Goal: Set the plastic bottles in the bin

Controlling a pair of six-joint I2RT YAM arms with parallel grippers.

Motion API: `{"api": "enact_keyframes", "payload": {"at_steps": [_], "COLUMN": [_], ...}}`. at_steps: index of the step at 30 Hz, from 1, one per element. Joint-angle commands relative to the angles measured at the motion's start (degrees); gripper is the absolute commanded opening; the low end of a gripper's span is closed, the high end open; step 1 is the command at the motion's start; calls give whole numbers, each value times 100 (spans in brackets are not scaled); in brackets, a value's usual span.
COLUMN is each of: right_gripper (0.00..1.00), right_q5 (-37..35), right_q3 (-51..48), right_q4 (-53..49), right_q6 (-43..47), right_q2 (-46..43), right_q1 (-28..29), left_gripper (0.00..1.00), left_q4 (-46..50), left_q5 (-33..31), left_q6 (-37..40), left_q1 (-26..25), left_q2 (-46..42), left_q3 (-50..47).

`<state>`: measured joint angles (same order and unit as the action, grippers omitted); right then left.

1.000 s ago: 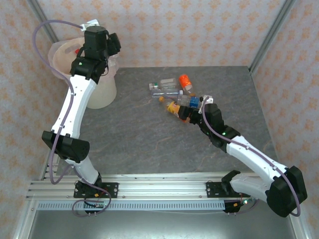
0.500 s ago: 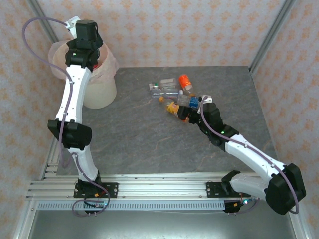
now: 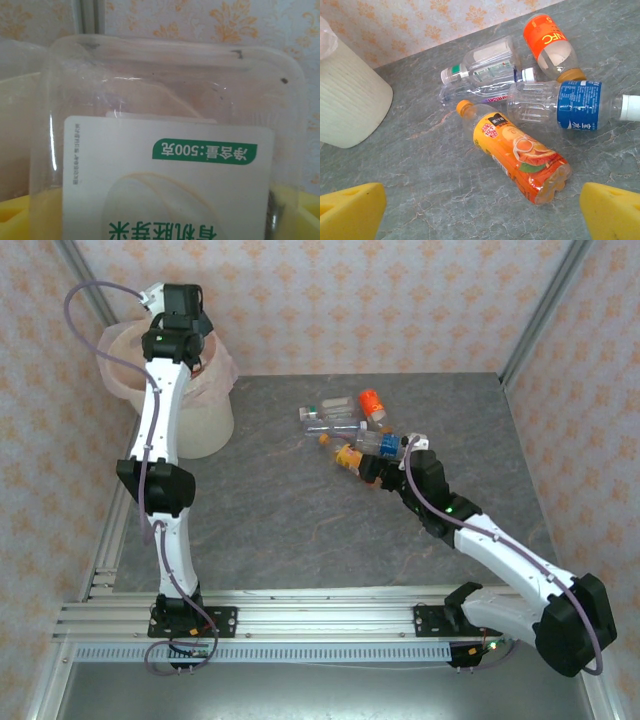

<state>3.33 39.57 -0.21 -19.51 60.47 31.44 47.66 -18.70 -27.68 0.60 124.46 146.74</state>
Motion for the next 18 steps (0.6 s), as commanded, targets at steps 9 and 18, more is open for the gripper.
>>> {"api": "enact_keyframes", "payload": {"at_steps": [9, 18], "right_gripper": [99, 99], "right_q5": [-210, -219], "right_q3": [-91, -119], "right_q4": [100, 93], "right_q6": [90, 109], "right_q2": [-134, -140], "right_q1": [-16, -18], "left_gripper": [99, 100], "left_q4": [-22, 7], "left_q5": [949, 1415], "left_q6": [-607, -729], "left_q1": [107, 107], "left_q2": [-53, -60], "left_q3": [291, 293]}}
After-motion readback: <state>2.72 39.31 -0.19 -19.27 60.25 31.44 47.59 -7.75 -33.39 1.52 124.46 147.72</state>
